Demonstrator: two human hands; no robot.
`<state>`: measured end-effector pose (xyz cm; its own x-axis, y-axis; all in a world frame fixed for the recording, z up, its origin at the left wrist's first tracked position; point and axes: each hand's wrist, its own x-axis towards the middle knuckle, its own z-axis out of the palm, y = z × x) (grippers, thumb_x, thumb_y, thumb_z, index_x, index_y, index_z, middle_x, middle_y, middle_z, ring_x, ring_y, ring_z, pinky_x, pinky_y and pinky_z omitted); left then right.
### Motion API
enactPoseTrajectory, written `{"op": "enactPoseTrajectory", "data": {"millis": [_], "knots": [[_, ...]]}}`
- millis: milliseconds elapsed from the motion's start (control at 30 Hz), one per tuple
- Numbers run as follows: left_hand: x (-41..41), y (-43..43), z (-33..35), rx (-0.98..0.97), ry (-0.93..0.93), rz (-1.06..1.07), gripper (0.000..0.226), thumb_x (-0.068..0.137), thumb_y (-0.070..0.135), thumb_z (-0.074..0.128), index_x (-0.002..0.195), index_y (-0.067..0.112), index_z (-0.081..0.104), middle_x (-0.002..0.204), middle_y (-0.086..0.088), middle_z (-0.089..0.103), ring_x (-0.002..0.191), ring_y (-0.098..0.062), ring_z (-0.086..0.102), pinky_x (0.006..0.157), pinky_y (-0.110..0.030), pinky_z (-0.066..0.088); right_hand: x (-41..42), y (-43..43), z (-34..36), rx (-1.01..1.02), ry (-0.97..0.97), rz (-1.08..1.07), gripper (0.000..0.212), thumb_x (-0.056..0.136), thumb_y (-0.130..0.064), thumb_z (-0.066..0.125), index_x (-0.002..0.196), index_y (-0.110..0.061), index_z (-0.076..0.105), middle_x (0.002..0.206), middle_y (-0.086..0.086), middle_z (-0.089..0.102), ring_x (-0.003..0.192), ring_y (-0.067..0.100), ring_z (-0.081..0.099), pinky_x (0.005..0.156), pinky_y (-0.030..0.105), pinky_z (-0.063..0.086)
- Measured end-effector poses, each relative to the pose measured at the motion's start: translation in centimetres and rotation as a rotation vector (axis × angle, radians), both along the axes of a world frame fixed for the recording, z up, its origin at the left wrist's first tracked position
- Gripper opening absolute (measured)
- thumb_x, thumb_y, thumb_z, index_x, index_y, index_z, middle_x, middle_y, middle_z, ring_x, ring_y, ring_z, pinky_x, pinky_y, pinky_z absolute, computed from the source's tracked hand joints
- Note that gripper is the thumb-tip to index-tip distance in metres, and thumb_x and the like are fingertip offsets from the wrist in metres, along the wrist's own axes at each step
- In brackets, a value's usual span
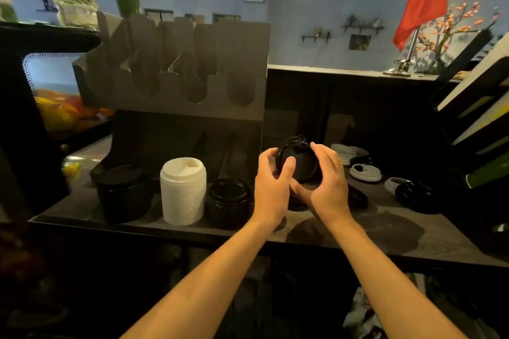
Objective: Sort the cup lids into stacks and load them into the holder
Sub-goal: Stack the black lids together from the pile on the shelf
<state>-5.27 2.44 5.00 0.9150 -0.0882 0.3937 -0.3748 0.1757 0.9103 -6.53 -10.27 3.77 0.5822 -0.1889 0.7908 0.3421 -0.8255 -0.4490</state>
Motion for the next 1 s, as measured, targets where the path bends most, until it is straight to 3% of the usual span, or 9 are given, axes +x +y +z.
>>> {"op": "enactPoseTrajectory", "data": {"millis": [133, 333, 433, 533, 633, 733, 867, 1000], "knots": [[-0.1, 3.1, 1.7, -0.012, -0.056, 0.066, 0.035, 0.103, 0.027, 0.059, 0.136, 0.029, 0.048, 0.119, 0.016, 0.062, 0.112, 0.0, 0.063, 0.094, -0.019, 0.054, 0.1, 3.4, 1.8, -0.033, -0.065, 0.065, 0.086, 0.08, -0.056, 0.07, 0.149, -0.013, 0.043, 0.148, 0.003, 0.042, 0.138, 0.015, 0.037, 0.111, 0.035, 0.039], [-0.6, 10.4, 3.0, -0.005, -0.163, 0.214, 0.028, 0.102, 0.022, 0.061, 0.128, 0.03, 0.053, 0.114, 0.015, 0.066, 0.108, 0.005, 0.063, 0.091, -0.018, 0.054, 0.4, 10.6, 2.6, -0.009, -0.032, 0.173, 0.085, 0.078, -0.038, 0.084, 0.15, -0.016, 0.043, 0.149, 0.0, 0.043, 0.139, 0.017, 0.039, 0.112, 0.041, 0.043], [-0.4, 14.8, 3.6, 0.041, -0.2, 0.334, 0.026, 0.101, 0.024, 0.063, 0.126, 0.026, 0.058, 0.109, 0.017, 0.067, 0.104, 0.007, 0.064, 0.086, -0.013, 0.052, 1.1, 14.6, 3.5, -0.041, -0.043, 0.24, 0.084, 0.079, -0.042, 0.082, 0.149, -0.015, 0.045, 0.147, 0.002, 0.046, 0.137, 0.018, 0.042, 0.11, 0.036, 0.043], [0.1, 18.4, 4.1, 0.062, -0.222, 0.442, 0.025, 0.099, 0.024, 0.066, 0.124, 0.025, 0.06, 0.109, 0.013, 0.068, 0.103, 0.001, 0.065, 0.087, -0.017, 0.055, 2.3, 17.7, 4.4, -0.071, 0.0, 0.329, 0.086, 0.079, -0.054, 0.078, 0.149, -0.015, 0.045, 0.146, 0.0, 0.046, 0.134, 0.016, 0.045, 0.106, 0.032, 0.045], [1.3, 21.3, 4.1, 0.137, -0.193, 0.553, 0.023, 0.097, 0.028, 0.066, 0.12, 0.025, 0.063, 0.108, 0.01, 0.068, 0.102, -0.004, 0.066, 0.087, -0.02, 0.055, 3.8, 20.1, 4.8, -0.11, 0.092, 0.378, 0.093, 0.076, -0.067, 0.071, 0.15, -0.018, 0.044, 0.145, -0.005, 0.046, 0.131, 0.012, 0.046, 0.105, 0.035, 0.049], [2.6, 24.2, 3.7, 0.167, -0.12, 0.652, 0.025, 0.097, 0.033, 0.065, 0.12, 0.023, 0.065, 0.111, 0.008, 0.067, 0.105, -0.008, 0.064, 0.088, -0.024, 0.054, 4.9, 22.4, 5.2, -0.174, 0.171, 0.416, 0.092, 0.077, -0.065, 0.075, 0.151, -0.023, 0.041, 0.145, -0.011, 0.041, 0.13, 0.011, 0.044, 0.105, 0.034, 0.047], [3.6, 27.1, 2.6, 0.204, -0.072, 0.739, 0.01, 0.098, 0.029, 0.065, 0.108, 0.026, 0.064, 0.108, 0.01, 0.058, 0.107, -0.01, 0.058, 0.082, -0.015, 0.043, 5.5, 24.7, 5.9, -0.294, 0.277, 0.421, 0.09, 0.079, -0.067, 0.071, 0.152, -0.024, 0.04, 0.144, -0.01, 0.044, 0.129, 0.013, 0.046, 0.102, 0.033, 0.047], [5.1, 29.3, 1.0, 0.316, 0.052, 0.767, 0.032, 0.099, 0.043, 0.059, 0.119, 0.02, 0.068, 0.118, 0.003, 0.061, 0.115, -0.016, 0.057, 0.095, -0.033, 0.049, 5.9, 26.4, 6.5, -0.414, 0.377, 0.377, 0.083, 0.083, -0.068, 0.067, 0.149, -0.023, 0.045, 0.14, -0.006, 0.051, 0.127, 0.016, 0.05, 0.104, 0.035, 0.042]]}}
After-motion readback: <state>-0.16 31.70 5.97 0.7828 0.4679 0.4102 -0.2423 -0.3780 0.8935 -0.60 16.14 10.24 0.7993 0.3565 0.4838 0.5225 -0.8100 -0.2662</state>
